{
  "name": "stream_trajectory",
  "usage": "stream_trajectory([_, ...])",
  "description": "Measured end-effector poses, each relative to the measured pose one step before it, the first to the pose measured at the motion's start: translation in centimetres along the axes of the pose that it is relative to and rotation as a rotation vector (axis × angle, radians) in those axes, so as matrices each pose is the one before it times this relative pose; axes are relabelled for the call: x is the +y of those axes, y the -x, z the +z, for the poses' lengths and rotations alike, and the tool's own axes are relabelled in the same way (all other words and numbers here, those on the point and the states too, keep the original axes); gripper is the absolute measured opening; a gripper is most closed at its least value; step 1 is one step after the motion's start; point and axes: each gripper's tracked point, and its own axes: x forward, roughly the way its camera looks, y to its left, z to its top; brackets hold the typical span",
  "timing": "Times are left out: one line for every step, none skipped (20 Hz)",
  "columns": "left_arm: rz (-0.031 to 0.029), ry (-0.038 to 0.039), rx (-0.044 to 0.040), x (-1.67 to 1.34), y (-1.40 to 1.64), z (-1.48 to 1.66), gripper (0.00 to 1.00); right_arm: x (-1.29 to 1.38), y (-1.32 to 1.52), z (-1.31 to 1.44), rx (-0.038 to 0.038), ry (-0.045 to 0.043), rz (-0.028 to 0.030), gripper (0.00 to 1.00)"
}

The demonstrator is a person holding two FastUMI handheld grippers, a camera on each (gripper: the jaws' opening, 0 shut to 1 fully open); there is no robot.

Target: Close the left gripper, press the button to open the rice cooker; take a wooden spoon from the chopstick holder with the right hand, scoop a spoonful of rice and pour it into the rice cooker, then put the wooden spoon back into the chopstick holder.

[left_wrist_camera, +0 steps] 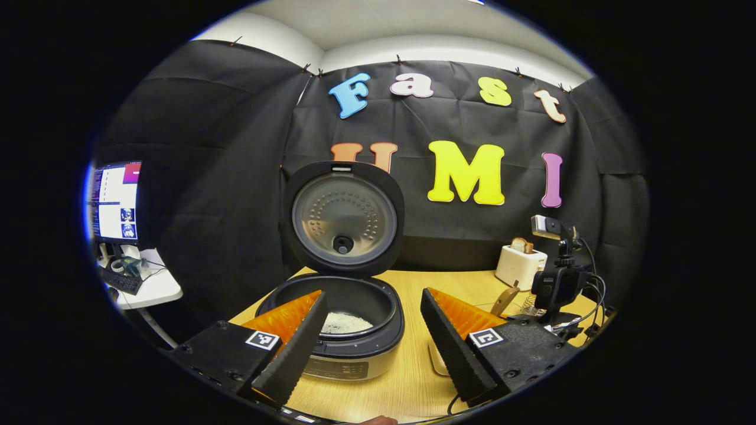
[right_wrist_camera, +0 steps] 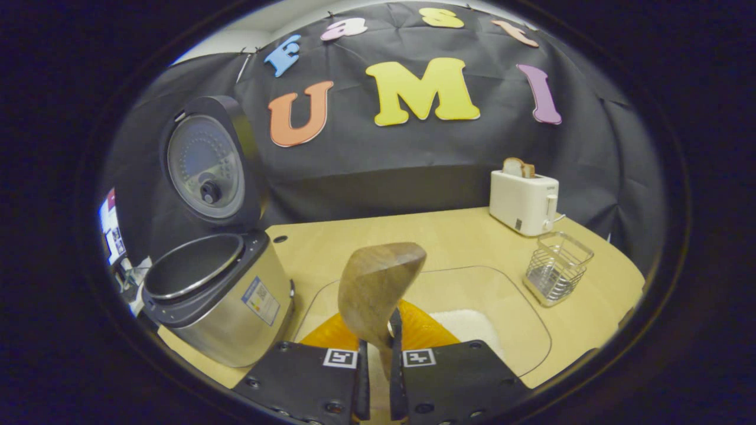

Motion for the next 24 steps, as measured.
stream_trajectory([-0.00071, -0.00037, -0.00354, -0.007, -0.003, 0.103, 1.00, -0.047, 0.023, -0.002, 0.00450, -0.01634, 0.00330, 0.13])
stream_trajectory([-0.00294, 0.00026, 0.00117, -0.092, -0.040, -0.055, 1.00, -0.037, 0.060, -0.006, 0.00599, -0.02782, 0.00705, 0.13])
stream_trajectory([-0.00172, 0.00207, 0.00160, 0.020, 0.030, -0.068, 1.00, -0.023, 0.011, -0.040, 0.00522, -0.03857, 0.01419, 0.13])
stream_trajectory([-0.00223, 0.00205, 0.00236, -0.062, -0.063, -0.061, 1.00, -0.041, -0.013, 0.012, 0.01313, -0.05386, 0.02567, 0.13])
stream_trajectory([-0.00075, 0.00162, 0.00282, 0.015, -0.061, -0.089, 1.00, -0.144, -0.006, -0.099, 0.02155, -0.06203, 0.02858, 0.13])
stream_trajectory([0.00015, 0.00158, 0.00147, -0.003, -0.052, 0.011, 1.00, -0.218, 0.014, 0.088, 0.01830, -0.06243, 0.02370, 0.13])
stream_trajectory([0.00034, 0.00125, 0.00091, 0.021, 0.018, -0.022, 1.00, -0.220, 0.038, 0.124, 0.01784, -0.05802, 0.02589, 0.14])
stream_trajectory([-0.00182, 0.00041, -0.00121, -0.012, 0.032, 0.032, 1.00, -0.204, 0.009, 0.199, 0.01467, -0.05336, 0.02101, 0.13])
stream_trajectory([-0.00309, 0.00003, -0.00178, -0.118, -0.032, 0.058, 1.00, -0.136, 0.089, 0.071, 0.01148, -0.04655, 0.01981, 0.13])
stream_trajectory([-0.00138, 0.00083, 0.00089, -0.117, -0.011, -0.073, 1.00, -0.159, 0.048, 0.099, 0.00867, -0.03619, 0.01749, 0.13])
stream_trajectory([-0.00129, 0.00032, 0.00183, -0.084, -0.036, -0.074, 1.00, -0.124, 0.009, 0.152, 0.00973, -0.02721, 0.01685, 0.13])
stream_trajectory([-0.00210, -0.00087, 0.00186, -0.132, -0.075, -0.078, 1.00, -0.132, -0.015, 0.210, 0.00258, -0.01954, 0.01061, 0.13])
stream_trajectory([-0.00115, -0.00211, 0.00294, -0.139, -0.104, -0.045, 1.00, -0.070, 0.053, 0.094, 0.00361, -0.02606, 0.01375, 0.13])
stream_trajectory([-0.00098, -0.00347, 0.00239, -0.131, 0.049, -0.060, 1.00, -0.097, 0.100, -0.217, 0.00442, -0.02092, 0.00747, 0.13])
stream_trajectory([-0.00175, -0.00380, 0.00164, -0.080, 0.084, -0.066, 1.00, 0.002, 0.066, 0.060, 0.00492, -0.02262, 0.01385, 0.13])
stream_trajectory([-0.00358, -0.00360, 0.00110, -0.261, -0.174, -0.073, 1.00, 0.036, 0.020, 0.139, 0.00598, -0.02616, 0.01781, 0.13])
stream_trajectory([-0.00375, -0.00169, -0.00124, -0.116, -0.016, 0.068, 1.00, 0.085, 0.143, 0.119, 0.00424, -0.03142, 0.02319, 0.13])
stream_trajectory([-0.00213, 0.00003, -0.00151, -0.107, 0.009, 0.025, 1.00, 0.137, 0.057, 0.175, 0.00430, -0.03696, 0.02366, 0.13])
stream_trajectory([-0.00087, -0.00031, 0.00217, -0.079, -0.008, -0.057, 1.00, 0.124, 0.278, 0.120, 0.00185, -0.02847, 0.01561, 0.13])
stream_trajectory([-0.00088, -0.00228, 0.00082, -0.024, 0.007, -0.050, 1.00, -0.022, 0.207, 0.245, -0.00338, -0.02029, 0.00844, 0.13])
stream_trajectory([-0.00012, -0.00308, 0.00008, -0.050, 0.001, 0.004, 1.00, -0.023, 0.222, 0.363, -0.00919, -0.01708, 0.00542, 0.11])
stream_trajectory([0.00073, -0.00177, 0.00077, -0.022, -0.044, -0.061, 1.00, -0.197, 0.239, 0.412, -0.00946, -0.01378, 0.00213, 0.11])
stream_trajectory([0.00098, 0.00001, -0.00056, 0.058, 0.030, 0.001, 1.00, -0.269, 0.257, 0.516, -0.01023, -0.01797, 0.00137, 0.13])
stream_trajectory([-0.00006, 0.00023, 0.00067, -0.072, -0.002, -0.006, 1.00, -0.035, 0.364, 0.582, -0.01101, -0.02058, 0.00942, 0.11])
